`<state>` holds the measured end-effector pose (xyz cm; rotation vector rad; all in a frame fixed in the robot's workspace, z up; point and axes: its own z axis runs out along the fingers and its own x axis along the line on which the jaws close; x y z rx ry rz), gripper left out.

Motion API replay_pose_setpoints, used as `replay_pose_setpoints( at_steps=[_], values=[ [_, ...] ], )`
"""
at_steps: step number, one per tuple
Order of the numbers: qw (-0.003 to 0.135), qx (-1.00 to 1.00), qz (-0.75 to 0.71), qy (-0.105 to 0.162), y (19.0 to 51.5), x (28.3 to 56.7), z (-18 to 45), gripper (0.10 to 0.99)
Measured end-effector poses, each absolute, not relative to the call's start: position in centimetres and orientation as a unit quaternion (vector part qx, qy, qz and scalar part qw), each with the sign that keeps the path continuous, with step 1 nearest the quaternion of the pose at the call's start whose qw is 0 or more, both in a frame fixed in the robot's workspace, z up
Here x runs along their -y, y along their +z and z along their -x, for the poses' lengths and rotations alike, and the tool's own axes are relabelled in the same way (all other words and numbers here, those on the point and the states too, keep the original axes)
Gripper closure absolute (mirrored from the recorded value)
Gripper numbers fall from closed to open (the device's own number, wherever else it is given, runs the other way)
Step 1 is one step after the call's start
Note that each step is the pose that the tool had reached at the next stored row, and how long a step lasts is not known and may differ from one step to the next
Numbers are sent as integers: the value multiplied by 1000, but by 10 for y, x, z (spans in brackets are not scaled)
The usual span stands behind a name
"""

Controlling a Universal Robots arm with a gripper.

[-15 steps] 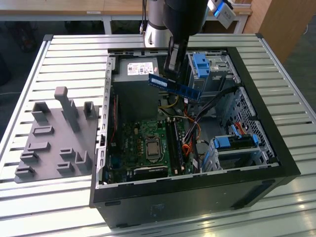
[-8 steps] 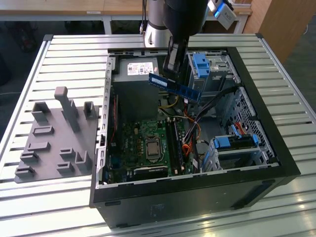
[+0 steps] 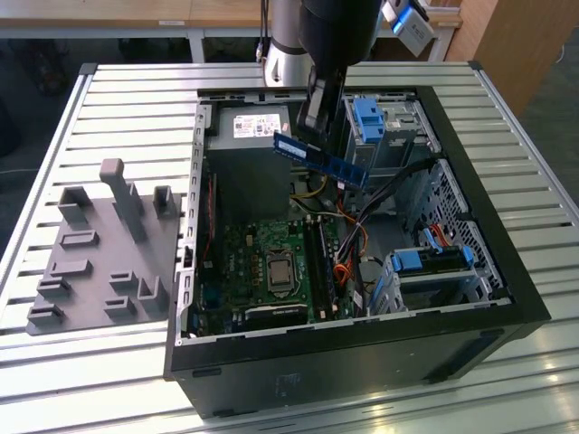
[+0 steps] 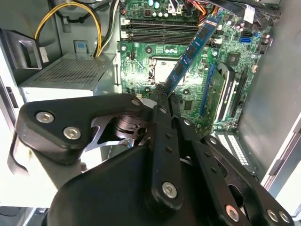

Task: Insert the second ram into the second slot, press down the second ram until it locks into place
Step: 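Press down the second ram until it locks into place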

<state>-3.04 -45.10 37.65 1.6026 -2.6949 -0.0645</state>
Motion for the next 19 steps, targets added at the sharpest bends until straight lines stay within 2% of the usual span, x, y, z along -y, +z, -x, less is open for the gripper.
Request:
replay_pose_setpoints(
  at_steps=[19],
  values=[
    [2, 879, -477, -20, 377, 451, 30, 949]
  ],
)
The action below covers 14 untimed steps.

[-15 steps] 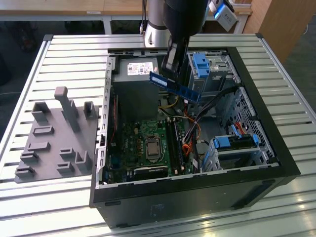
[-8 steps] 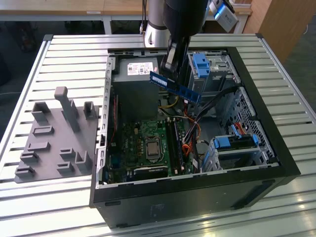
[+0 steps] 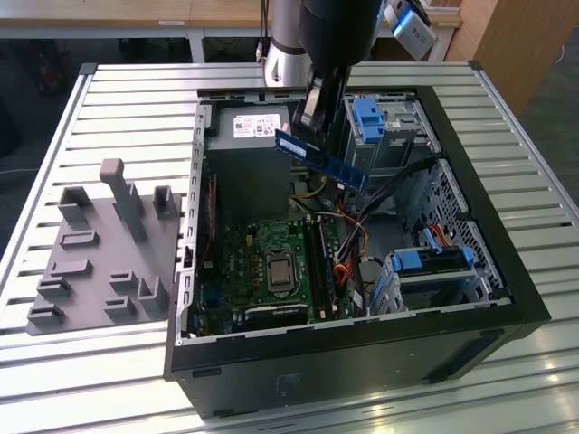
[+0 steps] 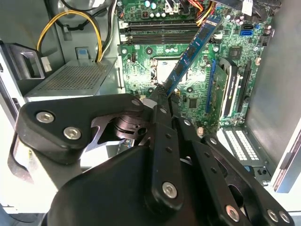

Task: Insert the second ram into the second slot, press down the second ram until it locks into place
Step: 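Press down the second ram until it locks into place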

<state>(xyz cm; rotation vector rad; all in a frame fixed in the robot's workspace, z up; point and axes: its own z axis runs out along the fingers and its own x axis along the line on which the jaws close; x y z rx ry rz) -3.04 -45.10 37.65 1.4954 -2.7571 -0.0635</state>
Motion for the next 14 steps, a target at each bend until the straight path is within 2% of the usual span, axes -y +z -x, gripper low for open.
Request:
replay_pose_setpoints(
  at_steps=[14],
  values=[
    [2, 891, -454, -20, 377, 451, 30, 949]
  ],
)
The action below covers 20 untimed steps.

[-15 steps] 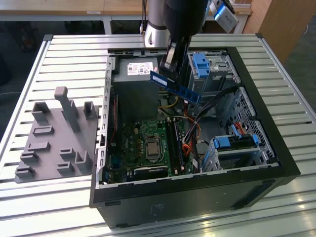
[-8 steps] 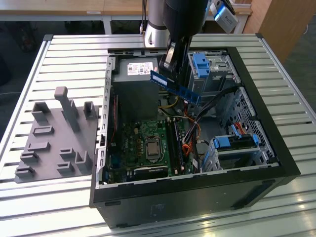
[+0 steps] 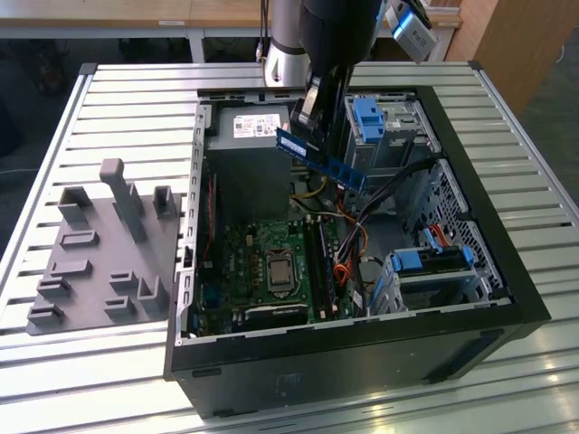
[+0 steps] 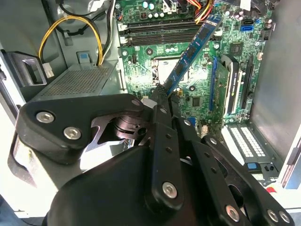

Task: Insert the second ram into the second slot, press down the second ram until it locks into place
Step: 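Press down the second ram until it locks into place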

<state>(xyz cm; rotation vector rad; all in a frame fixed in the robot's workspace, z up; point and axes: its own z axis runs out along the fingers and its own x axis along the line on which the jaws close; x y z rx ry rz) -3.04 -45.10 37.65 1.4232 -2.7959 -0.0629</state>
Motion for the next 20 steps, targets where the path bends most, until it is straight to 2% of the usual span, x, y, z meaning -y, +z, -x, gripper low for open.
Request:
replay_pose_setpoints(
  at_steps=[20],
  values=[
    [1, 906, -422, -20, 376, 451, 30, 949]
  ],
)
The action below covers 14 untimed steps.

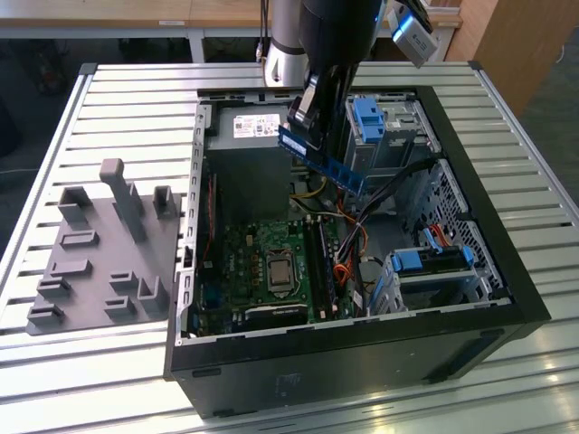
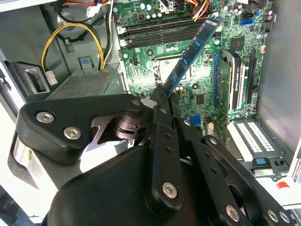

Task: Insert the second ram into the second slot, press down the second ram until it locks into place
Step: 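Press down the second ram until it locks into place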

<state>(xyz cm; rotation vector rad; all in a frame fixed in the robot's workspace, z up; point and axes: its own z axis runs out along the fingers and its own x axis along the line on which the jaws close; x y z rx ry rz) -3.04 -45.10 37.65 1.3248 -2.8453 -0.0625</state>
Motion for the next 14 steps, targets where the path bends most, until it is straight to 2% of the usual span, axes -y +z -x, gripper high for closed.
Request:
replay_pose_setpoints(
  at_steps=[14],
  values=[
    [1, 919, -393, -19, 376, 451, 30, 949]
  ],
)
